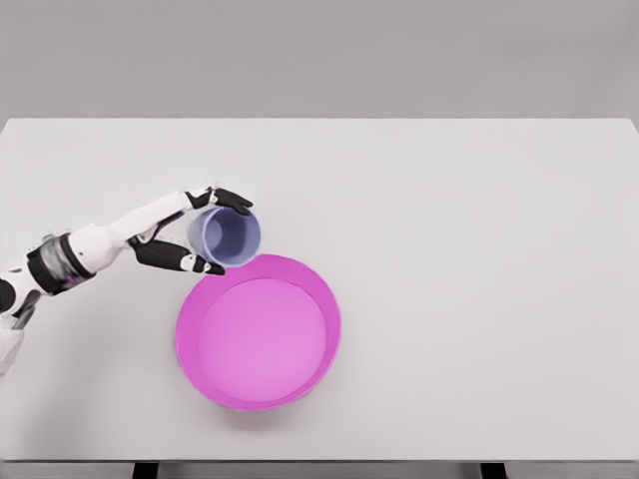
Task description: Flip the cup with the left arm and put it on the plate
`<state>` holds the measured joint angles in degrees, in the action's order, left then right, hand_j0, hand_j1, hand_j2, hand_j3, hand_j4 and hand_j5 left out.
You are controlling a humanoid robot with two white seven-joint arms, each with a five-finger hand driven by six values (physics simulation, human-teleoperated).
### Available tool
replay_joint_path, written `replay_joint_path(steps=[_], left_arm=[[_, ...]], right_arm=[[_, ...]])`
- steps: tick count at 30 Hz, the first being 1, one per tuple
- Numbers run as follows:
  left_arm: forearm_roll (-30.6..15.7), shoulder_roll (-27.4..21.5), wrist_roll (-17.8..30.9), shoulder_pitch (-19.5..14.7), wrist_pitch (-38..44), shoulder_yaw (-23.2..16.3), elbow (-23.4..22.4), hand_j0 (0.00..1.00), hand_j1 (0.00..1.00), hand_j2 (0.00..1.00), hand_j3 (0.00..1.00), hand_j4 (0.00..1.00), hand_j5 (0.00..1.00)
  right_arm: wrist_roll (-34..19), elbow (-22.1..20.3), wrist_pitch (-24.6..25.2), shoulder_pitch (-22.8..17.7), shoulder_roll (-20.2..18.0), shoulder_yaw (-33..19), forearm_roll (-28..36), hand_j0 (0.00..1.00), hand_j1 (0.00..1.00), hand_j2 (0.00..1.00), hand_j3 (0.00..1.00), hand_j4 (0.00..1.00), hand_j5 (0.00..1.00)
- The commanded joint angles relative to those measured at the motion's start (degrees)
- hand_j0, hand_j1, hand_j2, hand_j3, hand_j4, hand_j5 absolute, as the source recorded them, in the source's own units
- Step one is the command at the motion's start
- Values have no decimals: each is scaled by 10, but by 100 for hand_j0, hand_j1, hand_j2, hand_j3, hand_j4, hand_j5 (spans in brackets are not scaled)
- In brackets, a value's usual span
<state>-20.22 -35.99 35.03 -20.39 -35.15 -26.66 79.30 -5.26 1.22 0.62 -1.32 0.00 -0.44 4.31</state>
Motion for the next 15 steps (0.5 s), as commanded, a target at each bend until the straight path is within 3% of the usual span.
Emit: replay_joint_path(steps=[1,5,15], left_arm=[[-29,-15,0,0,1,-22,26,72,72,72,72,72,72],[-66,-29,0,27,1,-27,57,72,72,72,72,72,72],[-72,-30,0,92,1,-29,95,72,72,72,72,72,72]], right_arm=[[0,0,0,0,0,0,0,100,100,100,100,100,100],[0,0,0,0,0,0,0,100,100,100,100,100,100],[0,0,0,0,0,0,0,100,100,100,100,100,100]])
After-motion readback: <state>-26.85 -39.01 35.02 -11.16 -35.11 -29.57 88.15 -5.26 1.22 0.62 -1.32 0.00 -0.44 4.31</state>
